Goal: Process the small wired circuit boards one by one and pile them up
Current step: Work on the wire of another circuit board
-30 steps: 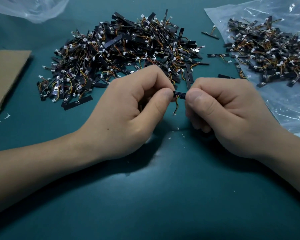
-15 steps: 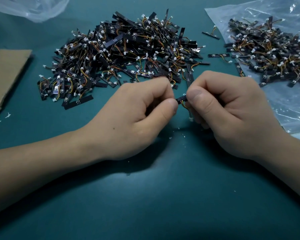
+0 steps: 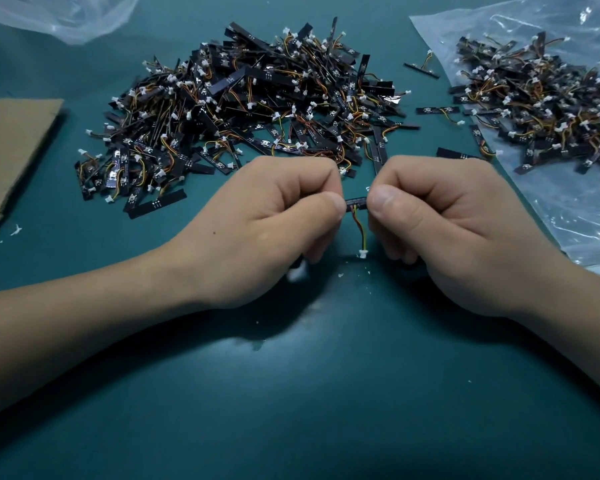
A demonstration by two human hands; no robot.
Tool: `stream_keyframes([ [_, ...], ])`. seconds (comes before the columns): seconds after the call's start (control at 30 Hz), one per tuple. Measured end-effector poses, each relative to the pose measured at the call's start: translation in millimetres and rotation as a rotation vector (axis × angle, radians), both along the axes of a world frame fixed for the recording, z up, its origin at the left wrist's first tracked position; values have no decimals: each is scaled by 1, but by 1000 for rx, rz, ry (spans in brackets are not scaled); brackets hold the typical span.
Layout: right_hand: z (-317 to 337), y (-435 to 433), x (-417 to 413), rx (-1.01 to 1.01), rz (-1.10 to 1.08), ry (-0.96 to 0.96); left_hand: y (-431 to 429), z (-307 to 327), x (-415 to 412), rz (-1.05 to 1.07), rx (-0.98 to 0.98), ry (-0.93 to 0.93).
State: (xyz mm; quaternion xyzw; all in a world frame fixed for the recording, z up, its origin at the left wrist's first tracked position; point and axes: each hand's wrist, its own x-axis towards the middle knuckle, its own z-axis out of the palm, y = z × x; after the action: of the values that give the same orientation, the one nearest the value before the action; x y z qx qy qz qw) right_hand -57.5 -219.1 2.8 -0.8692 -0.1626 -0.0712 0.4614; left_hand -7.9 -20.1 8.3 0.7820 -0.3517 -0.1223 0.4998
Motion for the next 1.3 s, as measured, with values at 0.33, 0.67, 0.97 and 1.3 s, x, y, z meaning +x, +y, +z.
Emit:
stream_keyframes([
  [0.33,2,0,0,6,12,1,0,-1,-1,18,-19,-52],
  [0.67,2,2,-1,-50,5,-20,-1,1,0,21,-5,-46],
  [0.97,1,-3,-1,0,49,65,-1,0,-1,4,20,-42],
  [1.3,-1,-4,1,-4,60,70,-1,0,-1,12,4,-26],
])
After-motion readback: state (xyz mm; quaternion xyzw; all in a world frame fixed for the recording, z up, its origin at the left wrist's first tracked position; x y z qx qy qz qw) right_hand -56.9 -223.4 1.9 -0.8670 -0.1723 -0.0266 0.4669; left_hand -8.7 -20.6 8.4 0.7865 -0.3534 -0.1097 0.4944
